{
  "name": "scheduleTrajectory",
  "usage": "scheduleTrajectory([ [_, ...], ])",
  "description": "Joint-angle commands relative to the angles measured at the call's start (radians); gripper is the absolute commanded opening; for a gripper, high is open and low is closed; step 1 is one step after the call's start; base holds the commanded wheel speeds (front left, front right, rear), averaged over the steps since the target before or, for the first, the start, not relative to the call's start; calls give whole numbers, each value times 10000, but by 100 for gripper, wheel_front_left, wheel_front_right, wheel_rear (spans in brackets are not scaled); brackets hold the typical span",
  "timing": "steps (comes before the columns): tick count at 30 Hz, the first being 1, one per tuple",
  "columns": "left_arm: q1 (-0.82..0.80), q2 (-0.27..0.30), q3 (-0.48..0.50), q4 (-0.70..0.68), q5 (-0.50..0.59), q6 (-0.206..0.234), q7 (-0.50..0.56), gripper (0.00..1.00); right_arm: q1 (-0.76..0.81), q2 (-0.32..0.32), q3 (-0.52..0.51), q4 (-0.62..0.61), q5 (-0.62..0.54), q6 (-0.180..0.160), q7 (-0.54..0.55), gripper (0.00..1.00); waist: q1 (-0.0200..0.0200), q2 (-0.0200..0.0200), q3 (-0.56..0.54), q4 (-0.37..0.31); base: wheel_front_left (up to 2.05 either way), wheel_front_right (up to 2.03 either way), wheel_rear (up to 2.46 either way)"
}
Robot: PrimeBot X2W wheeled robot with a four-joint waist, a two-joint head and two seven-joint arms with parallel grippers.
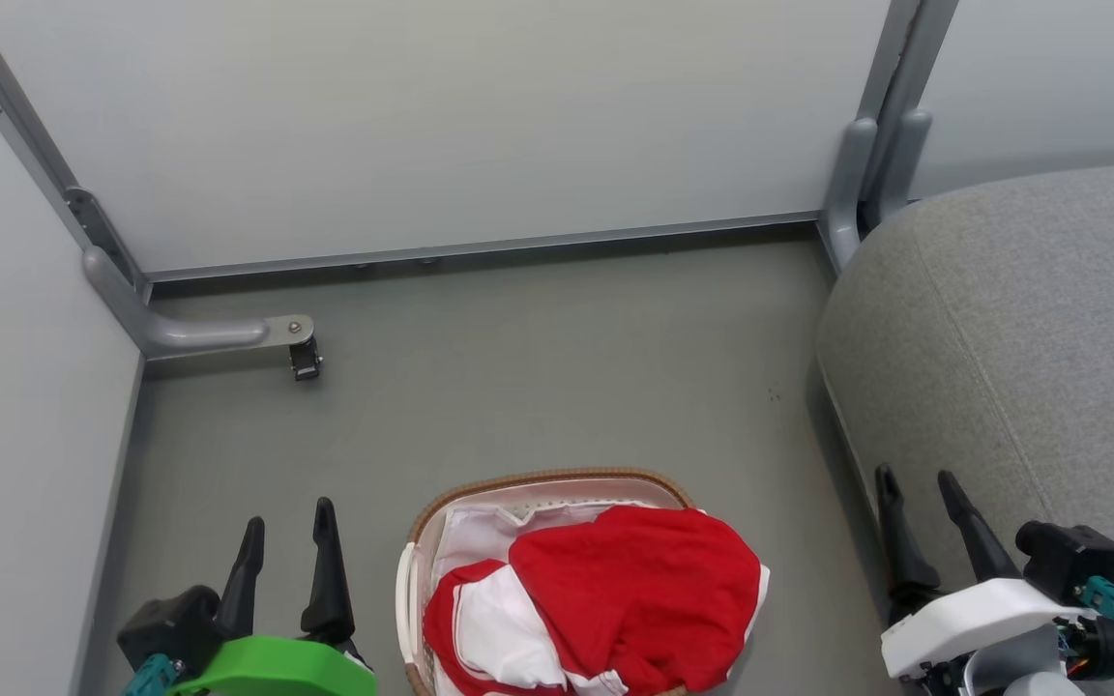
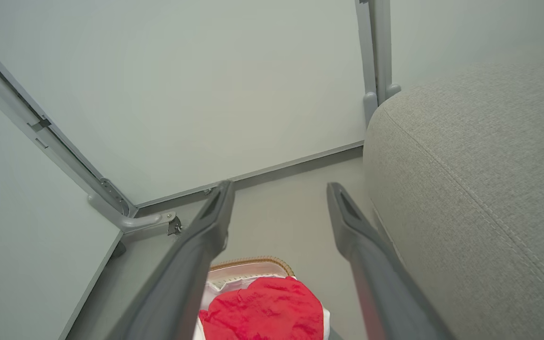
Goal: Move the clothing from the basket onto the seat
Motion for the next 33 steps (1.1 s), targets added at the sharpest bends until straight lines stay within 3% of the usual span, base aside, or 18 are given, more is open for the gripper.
scheduleTrajectory([
  [1,28,75,-18,-30,269,76,-91,100,22,-57,35,-12,-319,3,-101,100,0,0,3,7,0,0,0],
  [33,183,92,-450,492,2499,248,-735,100,88,-84,376,456,-2896,2,-732,100,0,0,44,80,0,0,0],
])
